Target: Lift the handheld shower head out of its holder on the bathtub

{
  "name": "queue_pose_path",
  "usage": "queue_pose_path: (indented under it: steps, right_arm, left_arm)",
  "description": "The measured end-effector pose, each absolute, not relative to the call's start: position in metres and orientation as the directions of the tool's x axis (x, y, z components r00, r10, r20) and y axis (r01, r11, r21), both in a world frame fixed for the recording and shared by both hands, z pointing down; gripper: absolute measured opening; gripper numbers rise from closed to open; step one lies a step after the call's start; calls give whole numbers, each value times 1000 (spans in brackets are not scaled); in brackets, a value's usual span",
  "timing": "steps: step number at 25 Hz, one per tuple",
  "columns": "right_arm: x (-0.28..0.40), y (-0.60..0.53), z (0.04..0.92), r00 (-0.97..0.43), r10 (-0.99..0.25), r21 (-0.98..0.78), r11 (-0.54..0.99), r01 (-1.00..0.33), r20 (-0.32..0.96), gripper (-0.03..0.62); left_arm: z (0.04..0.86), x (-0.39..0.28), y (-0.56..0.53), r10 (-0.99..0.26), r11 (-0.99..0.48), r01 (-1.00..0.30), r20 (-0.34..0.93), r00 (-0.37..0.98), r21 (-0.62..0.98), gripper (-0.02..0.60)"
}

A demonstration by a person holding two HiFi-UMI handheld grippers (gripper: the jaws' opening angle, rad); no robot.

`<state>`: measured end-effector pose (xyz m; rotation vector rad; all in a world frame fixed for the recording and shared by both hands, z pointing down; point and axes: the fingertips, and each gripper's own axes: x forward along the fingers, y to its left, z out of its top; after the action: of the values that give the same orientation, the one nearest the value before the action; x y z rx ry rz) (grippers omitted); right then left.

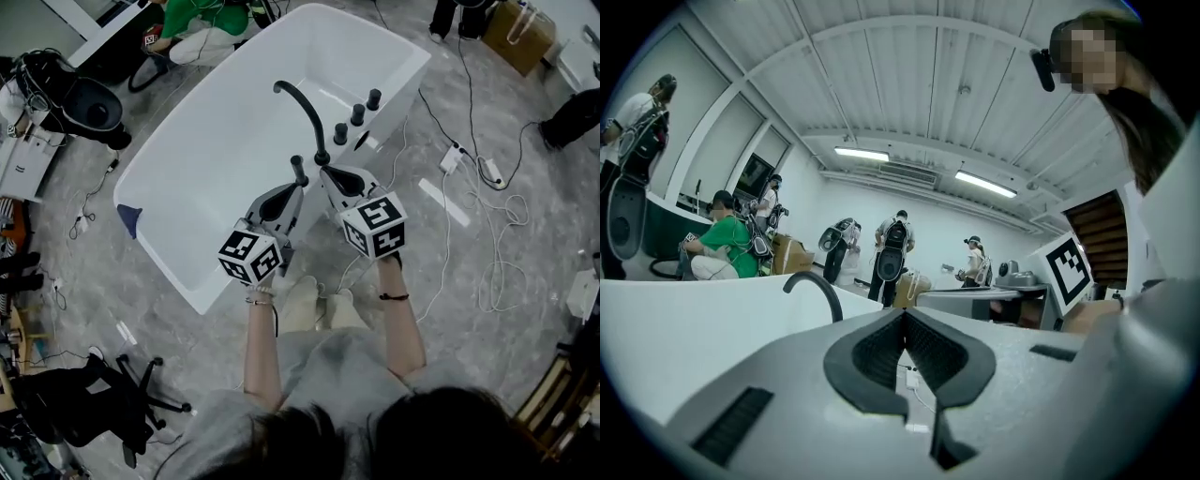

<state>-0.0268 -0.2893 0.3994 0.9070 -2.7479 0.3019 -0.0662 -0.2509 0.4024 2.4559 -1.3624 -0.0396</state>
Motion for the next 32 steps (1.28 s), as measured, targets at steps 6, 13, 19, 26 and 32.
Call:
queue_pose_path:
  steps: [6, 13, 19, 26, 32]
  right_arm:
    - [-37, -313, 440, -799, -522, -155, 799, -580, 299, 0]
    - [-62, -325, 489, -811, -480, -145, 824, -548, 335, 0]
    - [-76, -333, 523, -814, -452, -148, 835, -529, 365, 3]
    - [-88, -345, 560, -811, -438, -167, 832, -530, 388, 63]
    - [-101, -359, 592, -810, -419, -192, 828, -526, 410, 126]
  left_arm:
    - [437, -76, -266, -837, -452, -831, 168, 521, 324, 6]
    - [483, -98, -277, -849, -413, -842, 188, 494, 348, 6]
    - [513, -105, -287, -845, -405, -842, 206, 494, 357, 6]
    - [540, -116, -292, -843, -392, -843, 224, 490, 369, 6]
    - [567, -126, -298, -843, -373, -844, 239, 482, 386, 6]
